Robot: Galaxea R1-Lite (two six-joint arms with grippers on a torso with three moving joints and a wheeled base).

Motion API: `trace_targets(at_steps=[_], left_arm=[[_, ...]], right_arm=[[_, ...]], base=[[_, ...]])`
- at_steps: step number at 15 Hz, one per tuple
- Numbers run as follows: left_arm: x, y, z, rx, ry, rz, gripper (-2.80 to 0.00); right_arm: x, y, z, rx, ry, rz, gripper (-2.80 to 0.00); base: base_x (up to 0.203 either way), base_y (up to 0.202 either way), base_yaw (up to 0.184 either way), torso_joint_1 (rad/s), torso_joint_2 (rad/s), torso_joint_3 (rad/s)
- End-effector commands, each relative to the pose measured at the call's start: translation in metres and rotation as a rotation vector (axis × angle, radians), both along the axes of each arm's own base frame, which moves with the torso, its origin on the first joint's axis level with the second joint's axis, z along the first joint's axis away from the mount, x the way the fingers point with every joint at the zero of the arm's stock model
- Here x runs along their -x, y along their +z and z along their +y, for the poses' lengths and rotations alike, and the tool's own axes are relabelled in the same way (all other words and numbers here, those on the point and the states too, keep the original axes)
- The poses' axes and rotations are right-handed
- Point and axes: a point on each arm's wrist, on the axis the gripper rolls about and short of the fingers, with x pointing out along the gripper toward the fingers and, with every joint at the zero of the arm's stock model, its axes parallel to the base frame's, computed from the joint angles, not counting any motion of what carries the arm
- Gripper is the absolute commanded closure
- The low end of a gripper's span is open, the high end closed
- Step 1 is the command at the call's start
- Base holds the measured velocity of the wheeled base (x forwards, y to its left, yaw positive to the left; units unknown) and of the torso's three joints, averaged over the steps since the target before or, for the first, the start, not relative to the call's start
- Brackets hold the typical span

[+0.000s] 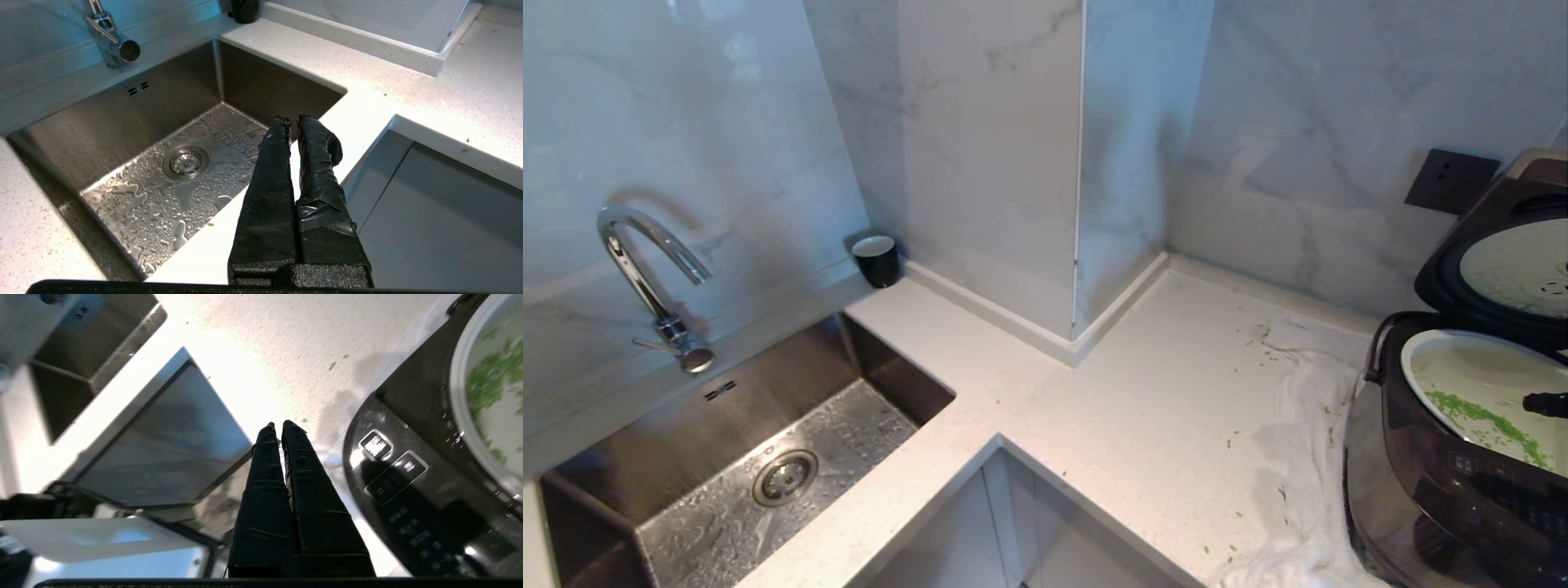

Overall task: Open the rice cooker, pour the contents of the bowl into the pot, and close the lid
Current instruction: Pour the water from the bowl into the rice cooker

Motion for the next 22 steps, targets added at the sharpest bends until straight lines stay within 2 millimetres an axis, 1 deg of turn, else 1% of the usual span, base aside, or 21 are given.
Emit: trace_targets(at_steps=[1, 3, 6, 11, 13, 15, 17, 21, 22], left_arm=[[0.0, -0.001, 0.0, 0.001, 0.0, 0.005, 0.0], [0.0, -0.001, 0.0, -0.001, 0.0, 0.004, 0.0], [0.0, -0.001, 0.0, -0.002, 0.0, 0.005, 0.0], [0.0, -0.001, 0.0, 0.0, 0.0, 0.007, 0.0], [0.0, -0.001, 0.0, -0.001, 0.0, 0.005, 0.0], [0.0, -0.001, 0.0, -0.001, 0.0, 0.005, 0.0], [0.0, -0.001, 0.0, 0.0, 0.0, 0.005, 0.0], [0.0, -0.001, 0.0, 0.001, -0.002, 0.003, 0.0], [0.0, -0.001, 0.0, 0.002, -0.002, 0.004, 0.0]], right_arm=[[0.011, -0.005, 0.01, 0.059, 0.017, -0.077, 0.0], [0.017, -0.014, 0.015, 0.159, -0.013, -0.198, 0.0], [0.026, -0.025, 0.022, 0.227, -0.052, -0.386, 0.0], [0.049, -0.028, 0.034, 0.295, -0.029, -0.591, 0.0], [0.053, -0.03, 0.038, 0.314, 0.003, -0.666, 0.0], [0.055, -0.035, 0.04, 0.343, 0.032, -0.71, 0.0], [0.065, -0.039, 0.045, 0.337, 0.075, -0.749, 0.0], [0.075, -0.06, 0.05, 0.309, 0.108, -0.726, 0.0], [0.076, -0.058, 0.05, 0.302, 0.103, -0.732, 0.0]], base=[[0.0, 0.0, 0.0, 0.0, 0.0, 0.0], [0.0, 0.0, 0.0, 0.0, 0.0, 0.0], [0.0, 0.0, 0.0, 0.0, 0.0, 0.0], [0.0, 0.0, 0.0, 0.0, 0.0, 0.0], [0.0, 0.0, 0.0, 0.0, 0.0, 0.0], [0.0, 0.0, 0.0, 0.0, 0.0, 0.0], [0.0, 0.0, 0.0, 0.0, 0.0, 0.0], [0.0, 0.0, 0.0, 0.0, 0.0, 0.0], [0.0, 0.0, 0.0, 0.0, 0.0, 0.0]])
